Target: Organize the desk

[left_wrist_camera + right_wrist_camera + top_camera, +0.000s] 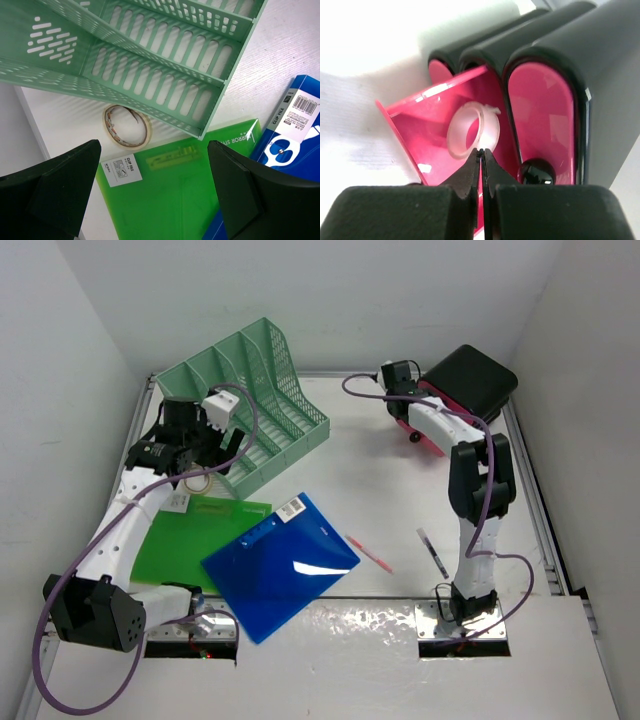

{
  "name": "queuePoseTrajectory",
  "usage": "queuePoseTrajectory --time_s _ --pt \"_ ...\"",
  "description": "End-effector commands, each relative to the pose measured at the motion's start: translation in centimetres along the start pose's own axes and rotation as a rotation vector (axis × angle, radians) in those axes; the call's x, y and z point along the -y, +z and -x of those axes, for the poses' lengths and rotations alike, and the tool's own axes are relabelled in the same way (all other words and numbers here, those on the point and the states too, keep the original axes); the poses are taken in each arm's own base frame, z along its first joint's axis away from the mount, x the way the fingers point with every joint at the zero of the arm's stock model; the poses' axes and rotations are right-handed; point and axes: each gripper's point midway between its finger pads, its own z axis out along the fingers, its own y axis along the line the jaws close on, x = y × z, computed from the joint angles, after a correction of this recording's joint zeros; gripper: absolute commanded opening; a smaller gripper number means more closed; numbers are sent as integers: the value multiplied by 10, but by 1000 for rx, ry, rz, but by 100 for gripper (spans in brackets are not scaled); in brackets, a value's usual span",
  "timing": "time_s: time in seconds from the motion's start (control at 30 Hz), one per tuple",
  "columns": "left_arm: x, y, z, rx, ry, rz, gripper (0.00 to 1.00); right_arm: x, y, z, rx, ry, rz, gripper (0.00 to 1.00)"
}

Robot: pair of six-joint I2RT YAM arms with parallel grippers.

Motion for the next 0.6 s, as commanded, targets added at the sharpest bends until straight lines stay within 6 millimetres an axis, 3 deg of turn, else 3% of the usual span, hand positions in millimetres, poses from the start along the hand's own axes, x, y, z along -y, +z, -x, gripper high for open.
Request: queuePoseTrajectory --time_s 0.0,0.3,0.57 --pt "-7 -8 11 55 -4 30 87 8 -3 23 67 57 9 0" --pt "-7 -7 9 51 0 31 87 -2 -2 24 75 51 59 0" --pt "-8 -8 10 48 5 35 87 11 10 2 -18 74 1 0"
